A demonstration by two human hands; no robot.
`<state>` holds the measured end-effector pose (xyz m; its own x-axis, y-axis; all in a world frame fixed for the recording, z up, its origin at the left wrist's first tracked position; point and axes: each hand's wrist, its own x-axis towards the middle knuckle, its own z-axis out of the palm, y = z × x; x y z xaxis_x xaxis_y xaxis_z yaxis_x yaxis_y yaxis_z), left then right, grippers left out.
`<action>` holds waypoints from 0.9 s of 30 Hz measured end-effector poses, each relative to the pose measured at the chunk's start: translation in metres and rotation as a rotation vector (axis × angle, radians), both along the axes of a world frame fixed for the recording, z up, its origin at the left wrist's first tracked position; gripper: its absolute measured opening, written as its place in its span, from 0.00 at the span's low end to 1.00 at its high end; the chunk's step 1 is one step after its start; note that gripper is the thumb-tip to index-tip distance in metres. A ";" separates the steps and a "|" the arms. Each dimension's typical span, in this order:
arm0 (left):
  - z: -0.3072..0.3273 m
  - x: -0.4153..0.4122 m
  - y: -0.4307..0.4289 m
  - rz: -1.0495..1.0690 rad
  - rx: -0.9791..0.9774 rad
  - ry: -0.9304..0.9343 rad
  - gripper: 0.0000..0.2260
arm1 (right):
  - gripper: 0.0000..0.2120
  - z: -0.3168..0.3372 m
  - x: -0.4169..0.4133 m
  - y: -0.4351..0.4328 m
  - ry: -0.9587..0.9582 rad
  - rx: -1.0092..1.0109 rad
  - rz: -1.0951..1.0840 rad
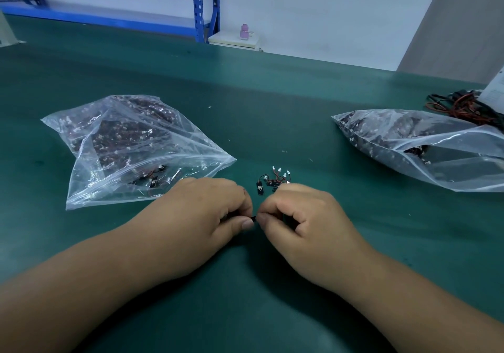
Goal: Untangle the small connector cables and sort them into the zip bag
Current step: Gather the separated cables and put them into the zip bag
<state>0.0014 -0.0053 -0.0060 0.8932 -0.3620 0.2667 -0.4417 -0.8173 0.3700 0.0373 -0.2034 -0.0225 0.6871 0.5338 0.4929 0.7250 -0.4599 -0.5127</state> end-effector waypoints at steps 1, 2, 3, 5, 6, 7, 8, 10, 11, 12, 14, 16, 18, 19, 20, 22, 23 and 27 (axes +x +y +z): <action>0.000 0.000 0.000 0.002 -0.004 0.004 0.06 | 0.07 0.000 0.001 0.000 0.030 0.032 -0.020; -0.001 0.000 0.001 0.009 -0.003 0.009 0.06 | 0.08 0.000 0.002 0.000 0.079 0.086 -0.047; -0.002 0.000 0.001 0.017 0.004 0.015 0.07 | 0.08 0.001 0.004 -0.001 0.145 0.153 -0.081; -0.004 0.000 0.003 0.031 0.020 0.026 0.06 | 0.07 0.003 0.007 -0.003 0.302 0.305 -0.147; -0.004 0.000 0.004 0.038 0.023 0.030 0.07 | 0.07 0.004 0.009 -0.004 0.365 0.378 -0.177; -0.004 0.000 0.004 0.045 0.025 0.034 0.07 | 0.07 0.004 0.011 -0.005 0.406 0.441 -0.215; -0.004 0.000 0.005 0.050 0.027 0.038 0.08 | 0.07 0.005 0.012 -0.006 0.423 0.487 -0.257; -0.003 -0.001 0.005 0.055 0.028 0.042 0.09 | 0.09 0.004 0.015 -0.009 0.403 0.508 -0.331; -0.002 -0.002 0.005 0.057 0.032 0.038 0.10 | 0.09 0.004 0.016 -0.009 0.383 0.486 -0.358; 0.000 -0.003 0.007 0.063 0.041 0.029 0.11 | 0.09 0.003 0.017 -0.009 0.364 0.451 -0.379; 0.004 -0.005 0.010 0.089 0.064 0.014 0.14 | 0.08 0.000 0.018 -0.009 0.349 0.359 -0.408; 0.007 -0.006 0.014 0.115 0.113 0.026 0.16 | 0.09 -0.002 0.019 -0.009 0.353 0.290 -0.424; 0.008 -0.005 0.017 0.126 0.185 0.035 0.16 | 0.09 -0.003 0.020 -0.009 0.363 0.285 -0.438; 0.007 -0.004 0.017 0.124 0.213 0.041 0.15 | 0.09 -0.004 0.021 -0.009 0.369 0.291 -0.449; 0.006 -0.004 0.017 0.119 0.226 0.050 0.14 | 0.09 -0.004 0.021 -0.009 0.375 0.295 -0.460; 0.003 -0.003 0.014 0.101 0.220 0.062 0.14 | 0.09 -0.004 0.022 -0.009 0.375 0.290 -0.476; 0.002 -0.002 0.013 0.090 0.215 0.062 0.15 | 0.09 -0.005 0.022 -0.009 0.372 0.285 -0.480; -0.003 -0.001 0.011 0.070 0.192 0.037 0.10 | 0.10 -0.005 0.021 -0.007 0.337 0.257 -0.463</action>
